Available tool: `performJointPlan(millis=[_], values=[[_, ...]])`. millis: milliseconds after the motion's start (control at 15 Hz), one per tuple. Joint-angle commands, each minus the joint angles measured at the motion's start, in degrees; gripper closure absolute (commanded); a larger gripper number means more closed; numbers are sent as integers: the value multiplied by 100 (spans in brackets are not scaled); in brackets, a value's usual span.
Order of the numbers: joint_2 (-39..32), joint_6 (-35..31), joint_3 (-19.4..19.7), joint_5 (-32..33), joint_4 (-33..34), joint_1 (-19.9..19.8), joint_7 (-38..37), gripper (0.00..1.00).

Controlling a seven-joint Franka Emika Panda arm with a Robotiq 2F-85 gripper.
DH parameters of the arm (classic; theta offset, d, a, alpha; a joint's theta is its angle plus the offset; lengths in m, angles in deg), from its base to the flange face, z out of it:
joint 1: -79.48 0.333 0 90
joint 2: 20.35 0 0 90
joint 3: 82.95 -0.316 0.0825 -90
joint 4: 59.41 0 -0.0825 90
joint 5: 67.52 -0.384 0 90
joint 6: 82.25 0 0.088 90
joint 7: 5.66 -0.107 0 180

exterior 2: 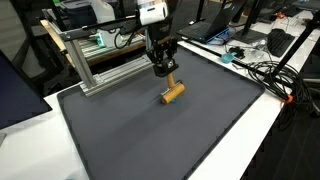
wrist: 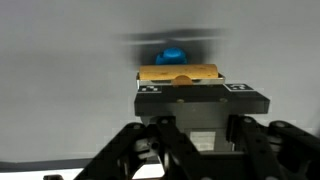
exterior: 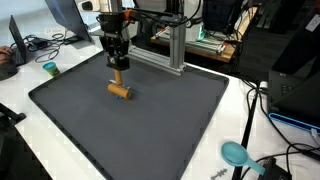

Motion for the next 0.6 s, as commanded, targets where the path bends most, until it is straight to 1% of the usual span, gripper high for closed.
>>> performJointPlan(millis=[0, 133, 200, 533], values=[[-39, 441, 219, 558, 55, 144, -304, 78], [-57, 712, 324, 990, 92, 245, -488, 78], [-65, 794, 324, 1085, 121, 269, -523, 78], [-187, 810, 308, 1246, 203, 357, -591, 78]])
